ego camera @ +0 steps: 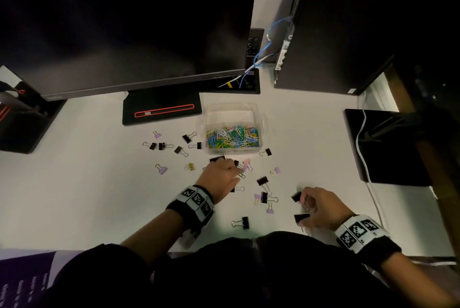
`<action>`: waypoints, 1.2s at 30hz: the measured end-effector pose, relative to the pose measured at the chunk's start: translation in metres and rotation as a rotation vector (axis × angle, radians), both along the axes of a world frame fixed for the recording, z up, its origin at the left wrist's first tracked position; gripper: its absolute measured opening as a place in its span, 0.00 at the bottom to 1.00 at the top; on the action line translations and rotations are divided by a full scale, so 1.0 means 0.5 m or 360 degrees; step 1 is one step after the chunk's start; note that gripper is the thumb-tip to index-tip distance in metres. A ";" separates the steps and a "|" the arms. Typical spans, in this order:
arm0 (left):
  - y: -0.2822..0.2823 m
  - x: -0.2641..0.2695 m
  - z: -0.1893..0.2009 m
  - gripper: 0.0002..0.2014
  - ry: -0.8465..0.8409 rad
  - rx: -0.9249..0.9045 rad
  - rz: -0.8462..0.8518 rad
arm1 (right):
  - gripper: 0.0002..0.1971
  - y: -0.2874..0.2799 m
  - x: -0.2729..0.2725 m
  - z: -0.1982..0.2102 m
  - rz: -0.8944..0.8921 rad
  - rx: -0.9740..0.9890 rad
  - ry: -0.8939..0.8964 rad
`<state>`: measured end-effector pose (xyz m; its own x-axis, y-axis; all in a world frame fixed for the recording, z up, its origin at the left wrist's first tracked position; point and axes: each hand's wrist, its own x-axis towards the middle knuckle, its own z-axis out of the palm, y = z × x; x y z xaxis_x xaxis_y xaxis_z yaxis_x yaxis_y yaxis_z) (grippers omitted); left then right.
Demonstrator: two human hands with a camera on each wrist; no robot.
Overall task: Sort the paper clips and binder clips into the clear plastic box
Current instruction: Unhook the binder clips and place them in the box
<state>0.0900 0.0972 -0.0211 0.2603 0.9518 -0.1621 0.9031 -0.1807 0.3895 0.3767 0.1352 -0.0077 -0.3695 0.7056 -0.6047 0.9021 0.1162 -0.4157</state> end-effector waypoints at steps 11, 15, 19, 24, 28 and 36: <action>0.054 0.029 -0.030 0.10 0.0265 -0.0285 -0.0110 | 0.15 -0.003 -0.087 -0.044 -0.0166 0.0197 0.0352; 0.053 0.026 -0.031 0.13 0.0222 -0.0405 -0.0080 | 0.23 -0.004 -0.124 -0.037 -0.0077 0.0203 0.0459; 0.047 0.026 -0.007 0.07 -0.0019 -0.0323 0.0110 | 0.38 -0.020 -0.148 -0.030 0.0224 0.0170 0.0365; 0.064 0.000 0.025 0.04 -0.0387 -0.0164 0.0448 | 0.31 -0.001 -0.182 -0.035 0.0306 0.0260 0.0382; 0.113 -0.011 0.057 0.06 -0.0486 -0.0006 0.0564 | 0.24 0.029 -0.198 -0.023 0.0181 0.0353 0.0496; 0.152 -0.126 0.093 0.14 -0.0251 0.0129 0.0680 | 0.26 0.103 -0.197 -0.031 -0.0091 0.0421 0.0139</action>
<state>0.0269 0.1732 0.0255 -0.1427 0.9871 -0.0726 0.8339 0.1594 0.5283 0.2784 0.1865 -0.0232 -0.3671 0.8558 -0.3644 0.8725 0.1810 -0.4539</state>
